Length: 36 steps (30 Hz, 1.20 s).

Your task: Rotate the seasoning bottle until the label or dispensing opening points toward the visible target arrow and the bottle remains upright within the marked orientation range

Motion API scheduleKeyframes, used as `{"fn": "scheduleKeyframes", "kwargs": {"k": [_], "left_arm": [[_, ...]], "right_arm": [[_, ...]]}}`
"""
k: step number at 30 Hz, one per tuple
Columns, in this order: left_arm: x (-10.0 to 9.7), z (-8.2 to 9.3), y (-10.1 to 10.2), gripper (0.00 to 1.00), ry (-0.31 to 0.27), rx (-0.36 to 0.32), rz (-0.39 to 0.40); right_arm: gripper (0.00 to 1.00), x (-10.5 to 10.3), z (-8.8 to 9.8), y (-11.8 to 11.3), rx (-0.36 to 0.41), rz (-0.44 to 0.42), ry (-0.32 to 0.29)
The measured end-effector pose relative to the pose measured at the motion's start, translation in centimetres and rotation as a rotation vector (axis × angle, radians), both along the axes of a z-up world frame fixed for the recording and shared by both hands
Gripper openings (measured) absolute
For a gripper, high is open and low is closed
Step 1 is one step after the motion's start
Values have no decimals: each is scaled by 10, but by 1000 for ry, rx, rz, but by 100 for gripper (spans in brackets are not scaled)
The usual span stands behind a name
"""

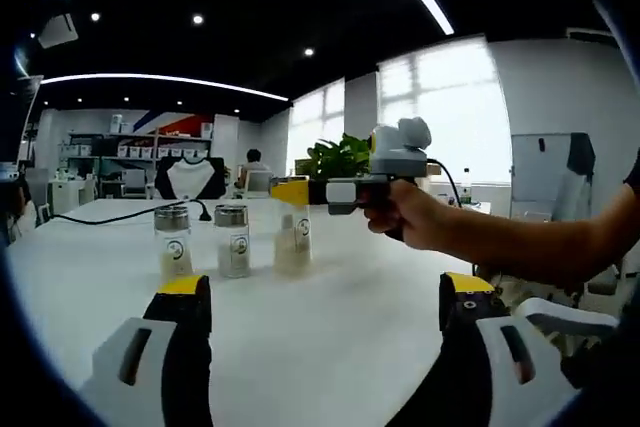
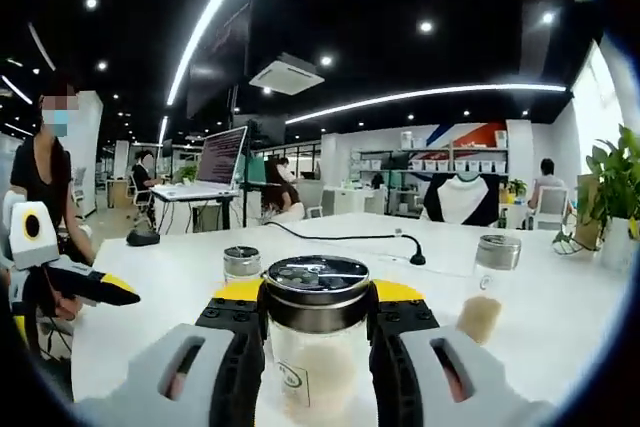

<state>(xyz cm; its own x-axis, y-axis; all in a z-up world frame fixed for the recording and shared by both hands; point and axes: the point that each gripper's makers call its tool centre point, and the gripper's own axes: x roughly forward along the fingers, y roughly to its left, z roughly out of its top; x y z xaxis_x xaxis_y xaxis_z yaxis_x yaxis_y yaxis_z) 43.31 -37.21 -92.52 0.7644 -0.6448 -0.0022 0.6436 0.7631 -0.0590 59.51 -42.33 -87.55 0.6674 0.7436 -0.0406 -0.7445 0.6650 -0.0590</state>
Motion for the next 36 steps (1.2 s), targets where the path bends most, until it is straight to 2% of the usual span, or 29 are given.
{"fn": "scheduleKeyframes", "kwargs": {"k": [4, 8, 11, 18, 21, 23, 36], "left_arm": [[0, 4, -1, 100, -17, -18, 1], [-1, 1, -3, 100, -12, -2, -15], [-2, 1, -3, 100, -15, 5, -12], [-5, -1, -5, 100, -21, 56, -29], [-5, -1, -6, 100, -23, 54, -31], [-5, -1, -7, 100, -19, 49, -34], [-5, -1, -2, 100, -13, 67, -26]], "right_arm": [[36, 10, -1, -1, -10, 5, 2], [36, 18, -8, 1, -46, 15, 8], [36, 17, -7, 1, -23, 30, 31], [37, 10, -7, 5, -50, 79, 34], [37, 12, -10, 1, -33, 71, 82], [37, 12, -10, 0, -33, 81, 63], [37, 15, -11, -3, -22, 80, 56]]}}
